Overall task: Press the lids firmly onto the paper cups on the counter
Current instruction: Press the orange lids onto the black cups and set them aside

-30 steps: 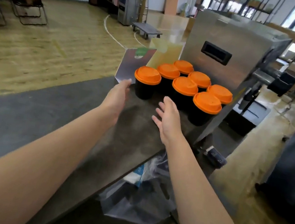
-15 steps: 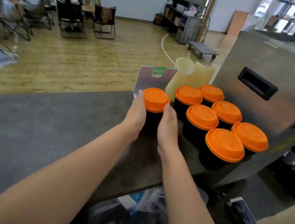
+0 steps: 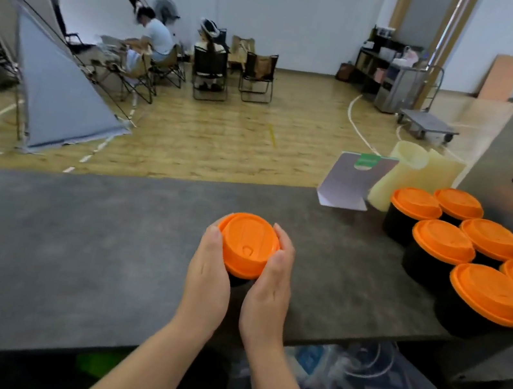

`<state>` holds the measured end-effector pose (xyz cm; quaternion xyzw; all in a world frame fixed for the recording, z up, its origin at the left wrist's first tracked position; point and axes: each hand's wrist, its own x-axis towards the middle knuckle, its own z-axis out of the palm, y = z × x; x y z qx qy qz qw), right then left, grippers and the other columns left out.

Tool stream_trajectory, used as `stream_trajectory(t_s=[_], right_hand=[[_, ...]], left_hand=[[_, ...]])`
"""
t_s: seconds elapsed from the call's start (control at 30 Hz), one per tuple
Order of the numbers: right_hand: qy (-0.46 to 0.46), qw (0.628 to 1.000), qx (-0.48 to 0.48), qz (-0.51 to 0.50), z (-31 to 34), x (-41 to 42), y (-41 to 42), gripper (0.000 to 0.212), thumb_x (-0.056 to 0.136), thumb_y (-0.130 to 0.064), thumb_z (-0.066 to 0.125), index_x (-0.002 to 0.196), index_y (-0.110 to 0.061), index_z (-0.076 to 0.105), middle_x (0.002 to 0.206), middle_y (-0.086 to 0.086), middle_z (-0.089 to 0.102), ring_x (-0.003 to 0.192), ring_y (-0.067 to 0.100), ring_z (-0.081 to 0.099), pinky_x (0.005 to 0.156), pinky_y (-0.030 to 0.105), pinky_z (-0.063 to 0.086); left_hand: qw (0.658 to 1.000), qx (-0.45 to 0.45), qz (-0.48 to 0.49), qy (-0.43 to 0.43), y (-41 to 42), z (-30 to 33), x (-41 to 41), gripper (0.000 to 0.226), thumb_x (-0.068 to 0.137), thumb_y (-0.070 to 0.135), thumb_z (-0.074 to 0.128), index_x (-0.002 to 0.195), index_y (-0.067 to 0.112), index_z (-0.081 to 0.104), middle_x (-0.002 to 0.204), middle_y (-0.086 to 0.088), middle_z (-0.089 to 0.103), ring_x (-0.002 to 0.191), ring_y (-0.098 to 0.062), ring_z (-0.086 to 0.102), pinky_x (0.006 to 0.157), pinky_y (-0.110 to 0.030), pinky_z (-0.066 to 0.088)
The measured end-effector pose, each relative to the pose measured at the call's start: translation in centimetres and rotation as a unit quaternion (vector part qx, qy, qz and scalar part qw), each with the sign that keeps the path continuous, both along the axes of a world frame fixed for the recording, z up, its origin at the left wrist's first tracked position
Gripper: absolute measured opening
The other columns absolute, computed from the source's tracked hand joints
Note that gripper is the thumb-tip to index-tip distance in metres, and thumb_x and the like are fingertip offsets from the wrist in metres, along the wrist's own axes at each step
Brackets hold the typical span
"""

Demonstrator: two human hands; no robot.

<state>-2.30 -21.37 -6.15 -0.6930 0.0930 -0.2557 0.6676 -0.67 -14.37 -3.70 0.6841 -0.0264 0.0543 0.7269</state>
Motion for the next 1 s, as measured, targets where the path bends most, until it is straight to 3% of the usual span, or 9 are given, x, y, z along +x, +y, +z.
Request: stream_trajectory(t_s=[0.1,0.23,0.37,0.5,0.73,0.87,1.0], right_hand=[[-0.004,0.999,-0.040,0.031,-0.4,0.0,2.0,0.039,0.099,-0.045,0.022,0.133,-0.046,0.041,0.127,-0.030,0.050,0.114,-0.019,0.048,0.089,0.000,0.037],[-0.013,0.995,-0.094,0.026,-1.1,0.8,2.9,0.041,0.102,-0.041,0.023,0.139,-0.042,0.041,0.125,-0.047,0.044,0.115,-0.026,0.044,0.090,-0.002,0.033],[0.002,0.993,-0.104,0.052,-1.5,1.4,2.9,0.047,0.099,-0.052,0.021,0.138,-0.043,0.044,0.132,-0.029,0.051,0.121,-0.012,0.049,0.096,0.005,0.039],[0.008,0.992,-0.111,0.061,-1.6,1.7,2.7,0.053,0.097,-0.058,0.019,0.139,-0.040,0.045,0.132,-0.024,0.053,0.119,-0.010,0.051,0.094,0.005,0.040],[0.016,0.987,-0.151,0.057,-1.5,2.2,3.0,0.052,0.094,-0.060,0.013,0.136,-0.044,0.039,0.118,-0.040,0.048,0.106,-0.020,0.051,0.083,0.000,0.039],[0.032,0.982,-0.164,0.085,-1.4,2.3,2.6,0.050,0.093,-0.061,0.012,0.134,-0.046,0.034,0.119,-0.033,0.049,0.105,-0.019,0.052,0.084,0.001,0.039],[0.064,0.973,-0.187,0.118,-0.8,2.1,1.8,0.054,0.095,-0.059,0.012,0.140,-0.040,0.033,0.127,-0.018,0.051,0.111,-0.005,0.053,0.089,0.005,0.038]], left_hand=[[0.998,0.026,0.045,-0.025,2.8,-1.2,-0.1,0.052,0.100,0.051,0.022,0.140,0.031,0.046,0.128,0.014,0.056,0.110,0.013,0.054,0.083,-0.001,0.041],[0.996,0.063,0.057,-0.031,4.5,-2.6,0.4,0.048,0.105,0.046,0.021,0.147,0.035,0.039,0.133,0.018,0.053,0.118,0.011,0.050,0.093,-0.009,0.042],[0.993,0.071,0.057,-0.071,5.0,-3.2,1.1,0.039,0.108,0.041,0.023,0.143,0.043,0.040,0.121,0.045,0.052,0.115,0.017,0.051,0.092,-0.007,0.042],[0.992,0.066,0.066,-0.090,5.1,-3.6,1.3,0.038,0.106,0.043,0.025,0.139,0.049,0.042,0.140,0.028,0.048,0.129,0.007,0.047,0.101,-0.013,0.042],[0.993,0.049,0.045,-0.096,5.3,-4.1,2.2,0.040,0.104,0.039,0.023,0.133,0.030,0.050,0.121,0.018,0.058,0.109,0.007,0.057,0.085,-0.008,0.045],[0.993,0.052,0.037,-0.099,5.2,-4.1,2.2,0.036,0.104,0.039,0.022,0.130,0.035,0.047,0.118,0.019,0.057,0.105,0.010,0.056,0.082,-0.007,0.044],[0.993,0.062,-0.003,-0.099,5.7,-4.2,2.3,0.032,0.106,0.039,0.021,0.130,0.039,0.042,0.120,0.020,0.054,0.106,0.011,0.055,0.084,-0.007,0.044]])
